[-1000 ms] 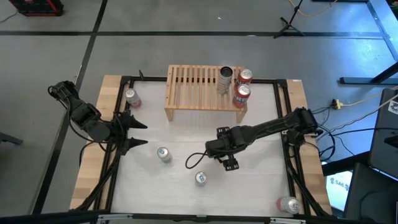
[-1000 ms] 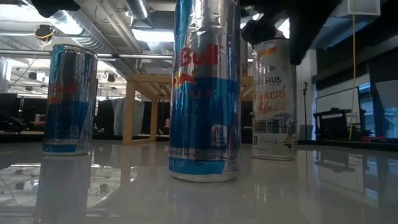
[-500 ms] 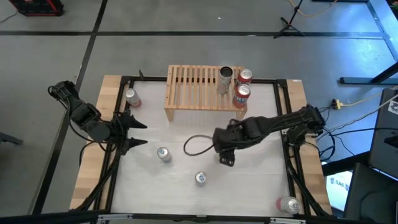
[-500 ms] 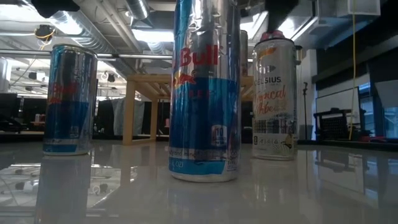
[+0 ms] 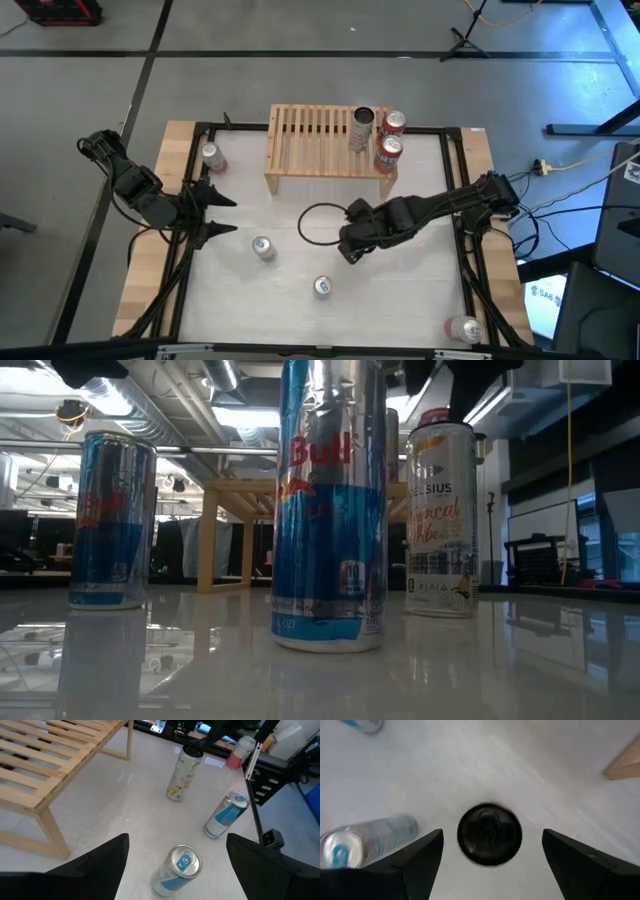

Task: Place canned beverage on shelf
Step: Put the white yellow soda can aligned with the other white yellow soda can on the shelf

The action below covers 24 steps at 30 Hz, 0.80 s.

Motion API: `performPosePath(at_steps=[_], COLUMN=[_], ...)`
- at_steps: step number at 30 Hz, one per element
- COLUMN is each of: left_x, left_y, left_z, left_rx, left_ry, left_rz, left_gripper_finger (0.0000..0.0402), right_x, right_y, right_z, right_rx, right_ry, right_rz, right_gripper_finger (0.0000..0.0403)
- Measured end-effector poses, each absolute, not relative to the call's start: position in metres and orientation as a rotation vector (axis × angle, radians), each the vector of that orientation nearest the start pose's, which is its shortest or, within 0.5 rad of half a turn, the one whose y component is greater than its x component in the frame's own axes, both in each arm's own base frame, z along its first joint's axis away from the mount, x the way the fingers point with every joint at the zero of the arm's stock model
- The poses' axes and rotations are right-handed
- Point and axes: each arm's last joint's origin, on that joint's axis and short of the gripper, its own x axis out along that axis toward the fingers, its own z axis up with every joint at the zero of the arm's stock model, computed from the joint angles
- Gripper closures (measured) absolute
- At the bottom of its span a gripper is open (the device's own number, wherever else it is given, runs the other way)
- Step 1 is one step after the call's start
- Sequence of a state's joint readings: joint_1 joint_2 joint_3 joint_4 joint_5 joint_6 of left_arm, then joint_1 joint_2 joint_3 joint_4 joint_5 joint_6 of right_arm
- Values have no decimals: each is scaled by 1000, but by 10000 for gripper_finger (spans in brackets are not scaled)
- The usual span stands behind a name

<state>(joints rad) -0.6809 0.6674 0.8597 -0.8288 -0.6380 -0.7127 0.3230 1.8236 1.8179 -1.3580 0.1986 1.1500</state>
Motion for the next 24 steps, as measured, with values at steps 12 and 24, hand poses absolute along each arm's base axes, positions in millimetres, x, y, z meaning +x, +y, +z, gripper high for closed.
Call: performPosePath(at_steps=[12, 24], left_x=[100, 100], left_y=[-59, -59], left_z=[318, 318], left_rx=[-290, -291], left_ry=[486, 486], left_rz=[133, 133], left_gripper_finger=[77, 77], right_x=[351, 362], right_y=[113, 117], right_z=[289, 268], right_rx=[589, 562], right_ry=[1302, 1384], right_rz=[-687, -667], right_gripper_finger=[75, 137])
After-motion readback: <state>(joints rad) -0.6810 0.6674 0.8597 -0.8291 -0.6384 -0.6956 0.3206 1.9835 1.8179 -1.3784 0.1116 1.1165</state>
